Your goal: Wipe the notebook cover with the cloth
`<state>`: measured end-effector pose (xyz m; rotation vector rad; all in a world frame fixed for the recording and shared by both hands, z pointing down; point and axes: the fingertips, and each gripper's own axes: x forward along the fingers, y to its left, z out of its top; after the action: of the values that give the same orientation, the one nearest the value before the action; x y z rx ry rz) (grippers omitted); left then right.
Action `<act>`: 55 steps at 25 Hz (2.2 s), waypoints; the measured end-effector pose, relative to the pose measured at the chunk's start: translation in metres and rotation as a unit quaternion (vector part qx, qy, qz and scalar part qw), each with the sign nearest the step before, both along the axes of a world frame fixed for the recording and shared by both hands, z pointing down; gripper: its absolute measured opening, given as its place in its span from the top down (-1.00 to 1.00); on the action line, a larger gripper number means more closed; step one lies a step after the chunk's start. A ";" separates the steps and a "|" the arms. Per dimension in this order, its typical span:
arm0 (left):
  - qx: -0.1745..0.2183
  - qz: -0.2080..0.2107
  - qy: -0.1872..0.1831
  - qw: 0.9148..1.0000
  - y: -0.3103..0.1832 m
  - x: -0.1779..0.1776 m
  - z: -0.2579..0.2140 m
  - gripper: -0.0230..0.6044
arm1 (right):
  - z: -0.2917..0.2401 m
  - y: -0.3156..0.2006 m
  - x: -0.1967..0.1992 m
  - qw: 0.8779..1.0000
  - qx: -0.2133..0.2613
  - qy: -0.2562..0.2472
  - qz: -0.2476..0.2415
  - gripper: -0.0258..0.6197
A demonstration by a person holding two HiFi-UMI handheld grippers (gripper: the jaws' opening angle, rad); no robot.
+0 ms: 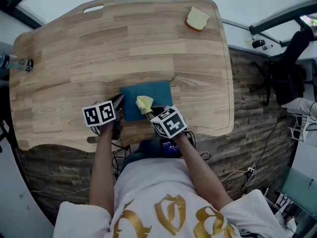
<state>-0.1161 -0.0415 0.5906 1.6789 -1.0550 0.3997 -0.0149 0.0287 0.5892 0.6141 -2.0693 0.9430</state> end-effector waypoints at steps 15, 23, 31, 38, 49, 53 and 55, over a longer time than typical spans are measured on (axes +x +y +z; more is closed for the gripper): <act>0.000 0.000 0.001 1.000 0.001 -0.001 -0.001 0.76 | 0.000 -0.004 0.020 1.000 0.018 0.019 0.013 0.80; 0.000 0.000 0.001 1.000 0.001 -0.001 0.000 0.76 | 0.001 -0.007 0.033 0.999 0.023 0.028 0.034 0.80; 0.000 -0.001 -0.001 1.000 0.001 -0.001 0.000 0.76 | 0.000 -0.012 0.054 0.997 0.023 0.036 0.068 0.80; 0.000 -0.001 0.000 1.000 0.001 0.000 0.000 0.76 | 0.000 -0.015 0.069 0.995 0.021 0.039 0.094 0.80; -0.001 -0.001 0.001 1.000 0.002 -0.001 0.000 0.76 | 0.001 -0.022 0.085 0.991 0.025 0.047 0.121 0.80; -0.002 0.000 0.005 1.000 0.001 0.000 0.000 0.76 | 0.002 -0.027 0.090 0.990 0.031 0.053 0.127 0.80; -0.002 0.000 0.004 1.000 0.001 0.000 0.000 0.76 | 0.002 -0.030 0.091 0.989 0.034 0.054 0.130 0.80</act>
<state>-0.1158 -0.0407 0.5904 1.6763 -1.0483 0.3948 0.0758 -0.0011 0.5908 0.9673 -1.9613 0.9640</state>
